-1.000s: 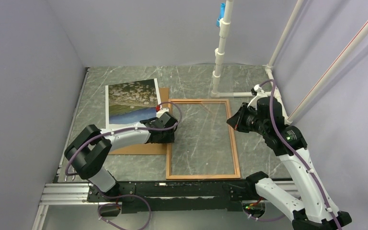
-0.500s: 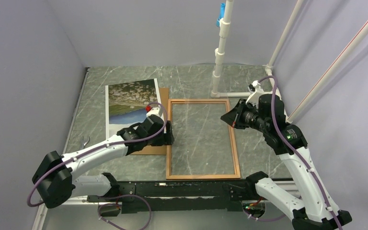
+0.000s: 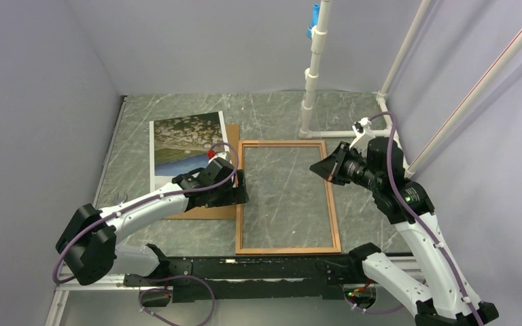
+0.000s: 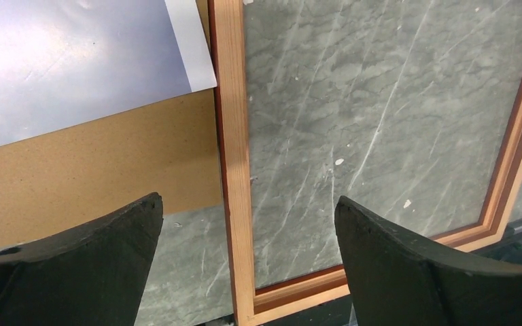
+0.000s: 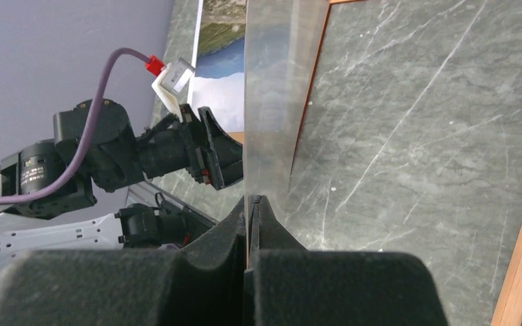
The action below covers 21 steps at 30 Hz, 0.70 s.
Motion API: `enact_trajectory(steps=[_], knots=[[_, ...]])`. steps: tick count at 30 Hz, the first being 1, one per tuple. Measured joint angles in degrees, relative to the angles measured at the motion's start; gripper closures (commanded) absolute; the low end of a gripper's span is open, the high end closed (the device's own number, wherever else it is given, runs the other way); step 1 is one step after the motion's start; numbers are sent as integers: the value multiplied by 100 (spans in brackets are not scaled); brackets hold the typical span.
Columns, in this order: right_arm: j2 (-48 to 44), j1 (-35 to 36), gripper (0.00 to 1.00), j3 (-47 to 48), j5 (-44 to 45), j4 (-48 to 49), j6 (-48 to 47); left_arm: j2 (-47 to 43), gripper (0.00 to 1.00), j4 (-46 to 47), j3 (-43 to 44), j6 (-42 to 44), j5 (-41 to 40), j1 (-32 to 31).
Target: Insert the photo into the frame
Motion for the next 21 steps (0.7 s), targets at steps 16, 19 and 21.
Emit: enact_trajectory(steps=[16,19,21], knots=[[-57,0,100,-308,-42,-22,175,81,23,208,-260,17,476,157],[-76,0,100,-404,-61,-11,146,201,30,348,-457,9,518,160],[-70,0,100,-490,-76,-11,116,328,34,448,-575,7,560,162]])
